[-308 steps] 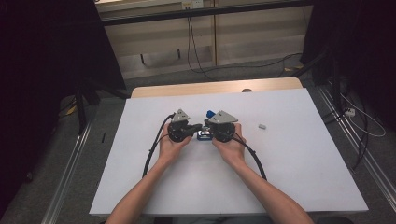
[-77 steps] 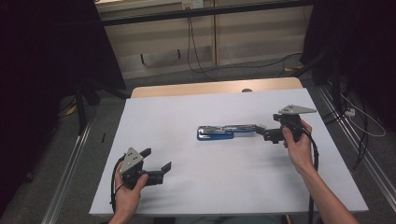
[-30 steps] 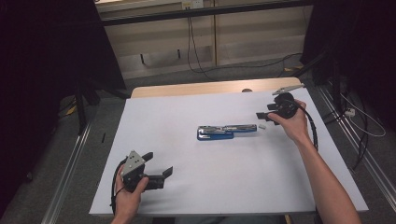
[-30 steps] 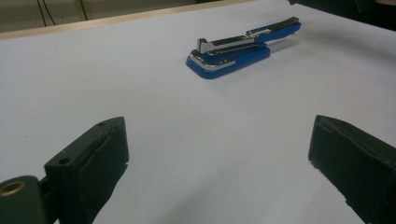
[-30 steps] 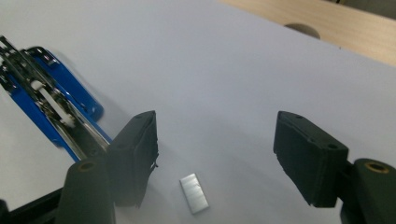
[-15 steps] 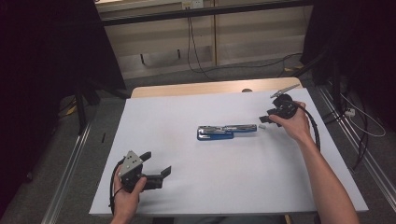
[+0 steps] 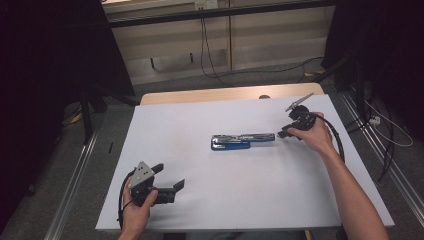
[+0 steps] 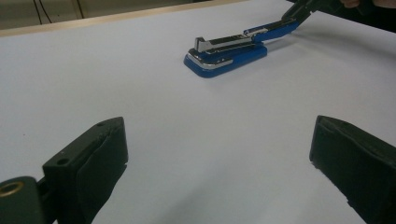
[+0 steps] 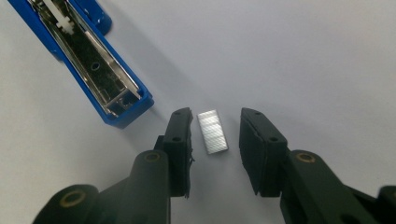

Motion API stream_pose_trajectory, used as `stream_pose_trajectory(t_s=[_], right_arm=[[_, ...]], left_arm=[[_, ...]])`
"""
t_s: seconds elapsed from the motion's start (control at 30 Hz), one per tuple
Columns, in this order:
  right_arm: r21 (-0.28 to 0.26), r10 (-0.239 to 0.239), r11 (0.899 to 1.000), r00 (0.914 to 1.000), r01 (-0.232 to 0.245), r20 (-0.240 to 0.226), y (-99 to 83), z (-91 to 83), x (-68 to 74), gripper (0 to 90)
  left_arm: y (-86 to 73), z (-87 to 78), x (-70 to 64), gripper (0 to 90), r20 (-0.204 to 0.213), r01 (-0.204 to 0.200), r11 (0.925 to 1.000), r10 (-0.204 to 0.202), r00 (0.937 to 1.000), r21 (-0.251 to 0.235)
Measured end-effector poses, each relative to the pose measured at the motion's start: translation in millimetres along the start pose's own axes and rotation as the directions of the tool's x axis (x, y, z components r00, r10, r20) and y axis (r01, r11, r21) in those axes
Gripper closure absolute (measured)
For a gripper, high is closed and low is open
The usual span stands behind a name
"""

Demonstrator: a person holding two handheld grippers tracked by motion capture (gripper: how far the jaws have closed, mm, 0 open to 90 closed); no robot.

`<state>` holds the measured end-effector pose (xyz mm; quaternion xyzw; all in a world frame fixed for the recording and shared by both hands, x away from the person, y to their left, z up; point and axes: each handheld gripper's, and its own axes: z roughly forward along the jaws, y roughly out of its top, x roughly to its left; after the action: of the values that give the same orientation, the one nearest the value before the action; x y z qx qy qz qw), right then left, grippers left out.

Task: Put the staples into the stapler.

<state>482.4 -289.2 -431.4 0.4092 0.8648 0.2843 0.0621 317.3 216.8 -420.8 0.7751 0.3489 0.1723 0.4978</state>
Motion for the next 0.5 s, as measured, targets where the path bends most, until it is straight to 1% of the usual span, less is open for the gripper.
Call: stream_pose_trajectory(t_s=[0.07,0.17,0.23,0.27,0.3,0.37,0.4,0.5], right_arm=[[0.007,-0.007,1.0,0.9999,0.007,-0.01,0.5,1.5,0.9,66.4],[0.021,-0.024,0.999,0.9997,0.024,-0.006,1.7,3.5,2.8,68.4],[0.032,-0.033,0.999,0.9995,0.033,-0.004,2.1,5.5,3.5,69.7],[0.043,-0.04,0.998,0.9992,0.04,-0.006,2.0,6.5,4.2,70.7],[0.052,-0.047,0.998,0.9989,0.047,0.008,1.8,7.5,4.4,70.9],[0.054,-0.054,0.997,0.9985,0.053,0.012,1.8,7.7,4.4,72.3],[0.06,-0.058,0.997,0.9982,0.057,0.017,1.9,7.4,4.7,74.0],[0.068,-0.064,0.996,0.9978,0.062,0.02,2.5,7.6,4.3,75.9]], left_arm=[[-0.2,0.6,0.2,4.4,-0.003,0.003,1.0,-0.003,1.0,-0.002],[0.2,1.6,1.0,4.4,-0.004,-0.004,1.0,0.004,1.0,0.004],[0.0,3.0,1.6,4.4,0.01,0.017,0.9998,-0.017,0.9998,0.004],[-0.2,3.7,2.1,4.4,0.012,0.021,0.9998,-0.021,0.9997,0.006],[-0.3,4.2,2.8,4.4,0.009,0.012,0.9999,-0.012,0.9999,0.005],[-0.4,5.5,4.0,4.4,0.002,0.008,0.9999,-0.008,1.0,0.01],[-0.7,5.6,4.3,4.4,0.003,0.014,0.9999,-0.014,0.9999,0.008],[-1.7,4.6,6.2,4.5,0.001,0.016,0.9998,-0.016,0.9999,0.011]])
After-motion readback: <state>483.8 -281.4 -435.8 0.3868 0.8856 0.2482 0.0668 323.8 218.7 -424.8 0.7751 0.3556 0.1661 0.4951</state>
